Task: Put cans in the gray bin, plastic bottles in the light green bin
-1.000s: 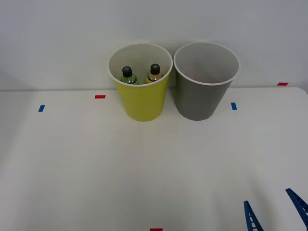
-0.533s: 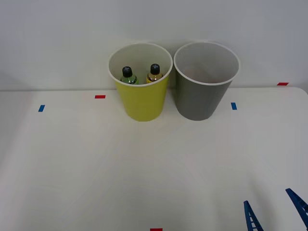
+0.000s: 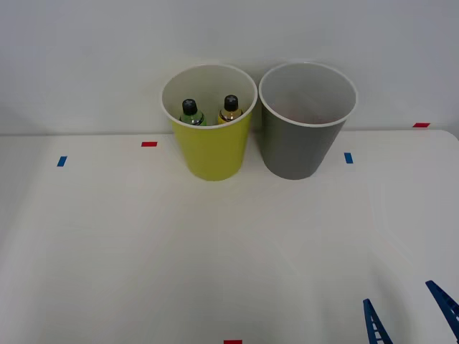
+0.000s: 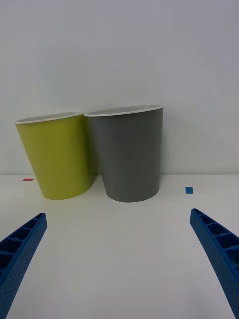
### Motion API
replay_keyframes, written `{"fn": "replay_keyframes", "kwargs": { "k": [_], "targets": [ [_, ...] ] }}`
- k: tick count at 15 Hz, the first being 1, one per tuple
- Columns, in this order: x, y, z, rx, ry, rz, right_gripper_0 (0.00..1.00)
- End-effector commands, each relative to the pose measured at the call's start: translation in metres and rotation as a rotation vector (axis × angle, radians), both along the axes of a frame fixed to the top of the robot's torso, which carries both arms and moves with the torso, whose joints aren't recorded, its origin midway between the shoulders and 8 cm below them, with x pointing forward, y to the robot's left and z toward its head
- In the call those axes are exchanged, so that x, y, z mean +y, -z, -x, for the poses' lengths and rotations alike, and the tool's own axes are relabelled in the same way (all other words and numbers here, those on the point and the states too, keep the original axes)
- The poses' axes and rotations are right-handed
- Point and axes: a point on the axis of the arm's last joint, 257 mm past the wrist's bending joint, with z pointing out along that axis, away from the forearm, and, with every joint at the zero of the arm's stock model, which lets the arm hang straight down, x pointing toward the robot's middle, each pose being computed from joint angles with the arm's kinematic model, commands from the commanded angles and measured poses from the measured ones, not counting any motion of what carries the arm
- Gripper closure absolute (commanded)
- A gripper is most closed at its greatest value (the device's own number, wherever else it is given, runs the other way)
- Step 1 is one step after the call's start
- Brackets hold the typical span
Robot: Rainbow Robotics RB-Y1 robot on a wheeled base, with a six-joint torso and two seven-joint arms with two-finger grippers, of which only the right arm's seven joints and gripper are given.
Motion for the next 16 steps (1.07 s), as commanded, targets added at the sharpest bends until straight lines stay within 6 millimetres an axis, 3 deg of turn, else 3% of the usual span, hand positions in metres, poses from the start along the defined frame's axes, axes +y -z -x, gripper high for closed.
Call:
{"fn": "replay_keyframes", "kwargs": {
  "k": [1,16],
  "targets": [
    [0.0,0.0,0.0,0.0,0.0,0.0,0.0],
    [0.0,0.0,0.0,0.0,0.0,0.0,0.0]
  ]
}}
